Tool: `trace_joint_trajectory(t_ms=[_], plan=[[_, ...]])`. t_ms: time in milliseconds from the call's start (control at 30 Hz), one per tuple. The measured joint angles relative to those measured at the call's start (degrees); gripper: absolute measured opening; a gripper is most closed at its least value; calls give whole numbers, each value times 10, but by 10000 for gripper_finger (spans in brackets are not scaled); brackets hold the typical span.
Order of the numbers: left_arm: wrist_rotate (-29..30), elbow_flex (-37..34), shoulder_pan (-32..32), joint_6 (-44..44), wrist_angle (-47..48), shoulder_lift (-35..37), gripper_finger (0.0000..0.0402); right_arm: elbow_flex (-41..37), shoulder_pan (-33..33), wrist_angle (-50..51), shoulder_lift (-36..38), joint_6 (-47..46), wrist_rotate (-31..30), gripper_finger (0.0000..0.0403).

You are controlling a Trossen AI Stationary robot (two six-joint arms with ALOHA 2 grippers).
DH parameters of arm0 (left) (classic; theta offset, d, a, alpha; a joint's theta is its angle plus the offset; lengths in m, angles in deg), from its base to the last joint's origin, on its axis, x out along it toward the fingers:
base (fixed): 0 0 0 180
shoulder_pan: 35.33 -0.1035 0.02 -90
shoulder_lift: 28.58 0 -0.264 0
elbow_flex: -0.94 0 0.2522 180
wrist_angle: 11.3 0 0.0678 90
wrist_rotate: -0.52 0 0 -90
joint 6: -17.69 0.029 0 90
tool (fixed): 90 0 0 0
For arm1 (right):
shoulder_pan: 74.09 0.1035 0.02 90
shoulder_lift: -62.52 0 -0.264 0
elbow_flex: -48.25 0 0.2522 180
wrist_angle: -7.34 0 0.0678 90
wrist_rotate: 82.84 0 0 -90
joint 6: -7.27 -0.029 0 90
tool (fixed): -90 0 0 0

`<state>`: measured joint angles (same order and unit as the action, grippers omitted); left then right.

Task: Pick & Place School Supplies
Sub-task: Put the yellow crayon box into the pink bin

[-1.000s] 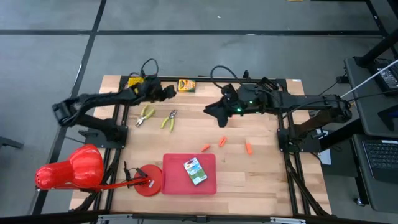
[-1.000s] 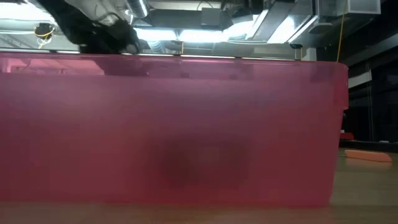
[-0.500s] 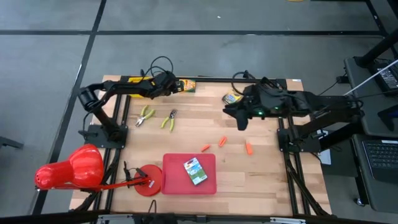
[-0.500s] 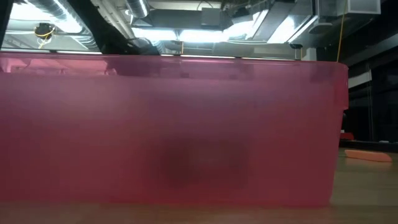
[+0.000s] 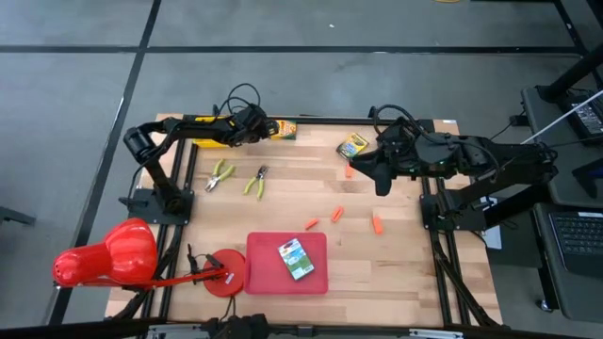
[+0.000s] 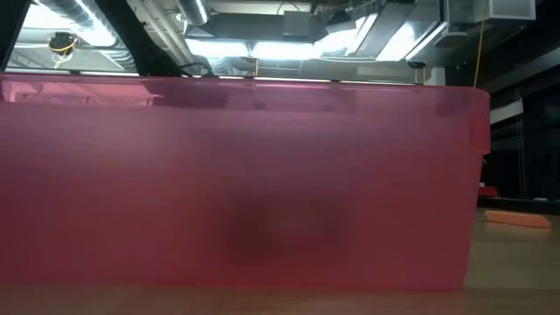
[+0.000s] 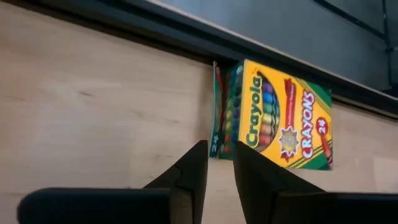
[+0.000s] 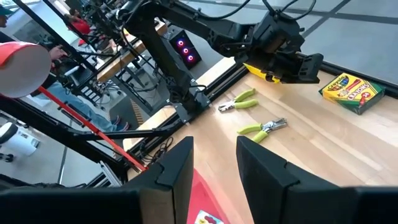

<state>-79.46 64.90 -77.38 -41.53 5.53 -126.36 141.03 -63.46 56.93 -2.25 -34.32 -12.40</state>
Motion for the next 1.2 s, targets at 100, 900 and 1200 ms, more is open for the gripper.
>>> trace_joint_trajectory(t_ms=[100, 900, 1200], plan=[[1, 0, -7, 9, -2, -1, 74, 0, 5, 0, 0, -2, -3, 127], [-31, 1, 5, 13, -56, -47, 75, 0, 26, 3, 0, -20, -36, 127], [-29, 1, 5, 13, -55, -48, 75, 0, 26, 3, 0, -29, -36, 127]])
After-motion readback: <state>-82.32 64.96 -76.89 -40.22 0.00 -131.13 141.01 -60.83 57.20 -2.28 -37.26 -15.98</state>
